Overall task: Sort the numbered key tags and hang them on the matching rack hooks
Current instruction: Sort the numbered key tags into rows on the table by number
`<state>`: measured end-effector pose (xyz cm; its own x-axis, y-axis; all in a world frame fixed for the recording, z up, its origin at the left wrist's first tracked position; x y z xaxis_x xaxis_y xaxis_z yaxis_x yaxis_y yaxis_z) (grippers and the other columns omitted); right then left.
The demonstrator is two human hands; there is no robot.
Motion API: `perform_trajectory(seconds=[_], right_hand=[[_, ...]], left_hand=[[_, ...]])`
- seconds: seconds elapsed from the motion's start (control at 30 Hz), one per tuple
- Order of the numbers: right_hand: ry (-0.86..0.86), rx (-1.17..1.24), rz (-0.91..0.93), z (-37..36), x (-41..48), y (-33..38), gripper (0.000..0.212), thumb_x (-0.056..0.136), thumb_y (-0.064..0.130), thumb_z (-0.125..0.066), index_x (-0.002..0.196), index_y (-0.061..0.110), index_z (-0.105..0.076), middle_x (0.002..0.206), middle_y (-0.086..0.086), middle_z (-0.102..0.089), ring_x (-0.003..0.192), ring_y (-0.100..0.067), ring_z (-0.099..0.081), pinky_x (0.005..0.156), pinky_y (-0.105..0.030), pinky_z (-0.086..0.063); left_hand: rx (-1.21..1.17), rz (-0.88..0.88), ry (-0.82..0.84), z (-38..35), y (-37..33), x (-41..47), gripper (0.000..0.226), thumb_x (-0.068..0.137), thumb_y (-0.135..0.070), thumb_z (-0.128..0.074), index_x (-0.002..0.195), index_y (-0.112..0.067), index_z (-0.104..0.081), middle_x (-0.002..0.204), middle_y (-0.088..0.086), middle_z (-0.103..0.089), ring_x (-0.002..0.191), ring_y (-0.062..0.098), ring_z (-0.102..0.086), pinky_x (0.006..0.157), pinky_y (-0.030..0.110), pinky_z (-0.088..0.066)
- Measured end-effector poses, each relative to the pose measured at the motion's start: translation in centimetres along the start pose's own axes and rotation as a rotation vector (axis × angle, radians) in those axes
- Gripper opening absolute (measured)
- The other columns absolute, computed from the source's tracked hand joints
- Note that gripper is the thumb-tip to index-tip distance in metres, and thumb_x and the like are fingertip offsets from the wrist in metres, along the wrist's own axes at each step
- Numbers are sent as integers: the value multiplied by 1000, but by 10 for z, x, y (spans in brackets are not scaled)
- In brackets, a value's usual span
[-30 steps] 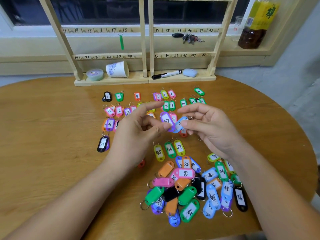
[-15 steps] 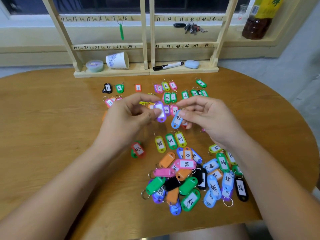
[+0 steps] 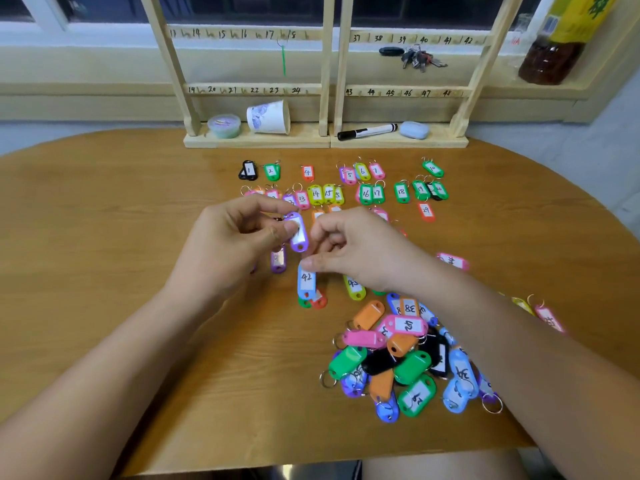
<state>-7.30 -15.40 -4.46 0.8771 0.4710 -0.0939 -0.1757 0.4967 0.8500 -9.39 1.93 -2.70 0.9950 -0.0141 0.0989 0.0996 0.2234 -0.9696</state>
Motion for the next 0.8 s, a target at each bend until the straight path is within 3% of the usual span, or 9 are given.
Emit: perform_trajectory(seconds=[0.07,0.2,0.33,0.4,0.53,0.63,0.73,0.8], right_hand=[[6,-62,-20,-12,5,3,28,86,20,-89,83,23,-61,65,10,-71,58,-13,-58,61,-37,-50],[1,-167,-27,-28,11,9,37,84,19,-90,71,24,-55,75,2,-76,71,-16,-72,71,-45,-59],[-78,-308,3,-29,10,18,44,82,29,-90,66,27,-50,75,6,-71,69,-11,-66,62,-31,-47],[-87,-329,13,-27,7,19,42,84,33,-88,68,25,-51,69,11,-63,62,-5,-54,56,-25,-38],[-187,-131,42,-6,5,19,10,98,19,-71,90,24,-75,71,13,-68,64,1,-55,64,-23,-45],[-201,152,9,8,-4,16,13,103,20,-67,97,14,-76,82,-2,-77,70,-9,-62,62,-16,-46],[-165,225,17,16,-16,14,8,97,16,-77,97,8,-76,85,-16,-76,69,-13,-66,59,-13,-45],[-164,246,15,22,-22,8,9,92,10,-81,99,7,-76,83,-17,-75,69,-13,-67,59,-14,-48]], left_hand=[[-10,7,-10,8,4,-1,14,92,-23,-82,106,-23,-80,81,11,-79,70,27,-62,68,39,-46],[-10,14,-39,23,9,-3,15,91,-22,-83,105,-20,-79,77,8,-78,62,7,-65,60,18,-46],[-44,52,-35,25,12,-6,13,89,-24,-85,101,-20,-80,79,21,-74,65,20,-62,67,31,-48],[-42,53,-22,23,12,-7,10,90,-24,-84,99,-20,-81,77,19,-75,65,22,-60,70,35,-47],[-52,39,-19,18,11,-8,8,92,-24,-82,98,-19,-81,74,14,-77,65,22,-58,69,38,-45],[-19,2,-15,11,7,-9,8,94,-25,-82,99,-19,-81,74,13,-76,59,16,-60,63,29,-45],[27,-33,0,-2,2,-8,8,94,-25,-81,100,-20,-80,71,9,-75,57,9,-63,56,20,-47],[59,-60,12,-11,-4,-9,7,94,-25,-81,100,-21,-80,73,12,-75,63,11,-65,57,23,-50]])
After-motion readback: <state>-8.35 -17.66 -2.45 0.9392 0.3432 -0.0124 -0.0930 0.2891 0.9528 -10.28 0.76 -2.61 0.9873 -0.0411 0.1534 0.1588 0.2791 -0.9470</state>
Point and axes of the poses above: each hand's wrist, its own x-axis towards the middle knuckle, its own z-axis out of the back of the hand, y = z × x, the point moved 8 cm from there along x, towards the middle knuckle
